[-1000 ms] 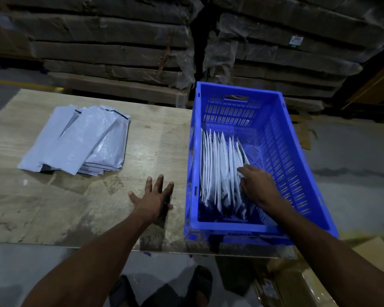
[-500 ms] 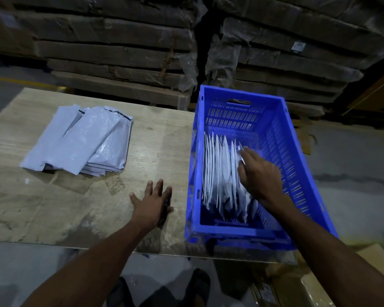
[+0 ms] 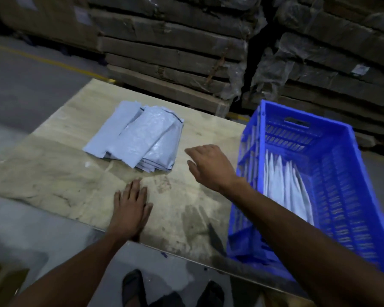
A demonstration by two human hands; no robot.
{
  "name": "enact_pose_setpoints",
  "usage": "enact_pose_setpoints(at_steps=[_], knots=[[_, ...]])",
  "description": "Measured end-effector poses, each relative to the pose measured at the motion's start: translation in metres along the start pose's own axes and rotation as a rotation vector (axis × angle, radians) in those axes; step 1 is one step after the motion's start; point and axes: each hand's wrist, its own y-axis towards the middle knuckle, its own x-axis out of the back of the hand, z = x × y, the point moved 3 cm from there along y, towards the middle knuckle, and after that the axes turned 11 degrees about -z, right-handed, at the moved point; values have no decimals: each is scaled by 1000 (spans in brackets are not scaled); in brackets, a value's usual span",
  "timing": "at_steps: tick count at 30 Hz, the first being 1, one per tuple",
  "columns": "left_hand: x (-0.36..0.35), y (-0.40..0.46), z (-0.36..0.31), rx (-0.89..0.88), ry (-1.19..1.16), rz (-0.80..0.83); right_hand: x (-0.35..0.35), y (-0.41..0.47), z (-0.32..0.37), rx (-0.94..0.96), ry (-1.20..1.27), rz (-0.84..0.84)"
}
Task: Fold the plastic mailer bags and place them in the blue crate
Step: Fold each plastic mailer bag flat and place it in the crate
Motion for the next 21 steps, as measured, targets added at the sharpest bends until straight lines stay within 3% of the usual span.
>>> enact_pose_setpoints(at_steps=[4,9,21], knots=[[2,12,39,7,-23,-44,-54,17,39,93,-13,114],[-1,11,42,34,-58,-109,-109,41,70,160,-66,94],[0,10,48,78,-200,-351,-152,78,89,83,40,46]])
